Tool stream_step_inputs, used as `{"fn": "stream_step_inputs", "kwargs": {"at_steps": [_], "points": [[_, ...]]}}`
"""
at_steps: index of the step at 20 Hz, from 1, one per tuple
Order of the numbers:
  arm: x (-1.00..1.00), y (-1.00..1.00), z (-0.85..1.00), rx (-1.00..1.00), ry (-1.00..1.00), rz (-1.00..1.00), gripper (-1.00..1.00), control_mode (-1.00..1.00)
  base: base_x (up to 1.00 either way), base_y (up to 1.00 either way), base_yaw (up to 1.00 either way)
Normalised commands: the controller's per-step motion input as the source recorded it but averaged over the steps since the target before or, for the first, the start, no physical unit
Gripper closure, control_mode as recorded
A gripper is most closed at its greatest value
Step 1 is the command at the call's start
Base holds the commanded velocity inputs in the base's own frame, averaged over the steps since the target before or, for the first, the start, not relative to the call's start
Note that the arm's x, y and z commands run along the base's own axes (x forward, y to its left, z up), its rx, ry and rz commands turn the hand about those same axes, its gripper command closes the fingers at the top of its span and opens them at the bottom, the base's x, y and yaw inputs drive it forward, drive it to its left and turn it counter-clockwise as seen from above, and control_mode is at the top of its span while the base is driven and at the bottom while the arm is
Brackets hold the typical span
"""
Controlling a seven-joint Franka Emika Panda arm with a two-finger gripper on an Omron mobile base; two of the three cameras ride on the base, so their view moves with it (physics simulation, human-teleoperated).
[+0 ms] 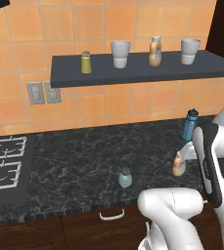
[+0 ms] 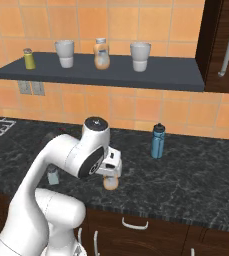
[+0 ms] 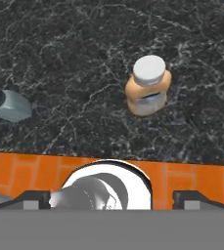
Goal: Put the shaker and condiment bottle from the counter next to their counterparts in the cabinet.
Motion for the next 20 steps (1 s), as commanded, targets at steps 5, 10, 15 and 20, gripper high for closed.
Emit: {"fn": "stream_step_inputs", "kwargs": {"at_steps": [5, 10, 15, 20], "points": [[0.02, 0.0, -0.22, 0.16, 0.0, 0.0, -1.0, -1.0, 0.0, 0.0, 0.0], [0.4, -0.11, -0.2, 0.15, 0.01, 0.0, -1.0, -1.0, 0.0, 0.0, 0.0], [0.7, -0.15, -0.14, 0.13, 0.07, 0.0, -1.0, -1.0, 0.0, 0.0, 0.0], [0.27, -0.15, -0.14, 0.11, 0.04, 0.01, -1.0, -1.0, 0.0, 0.0, 0.0]]}}
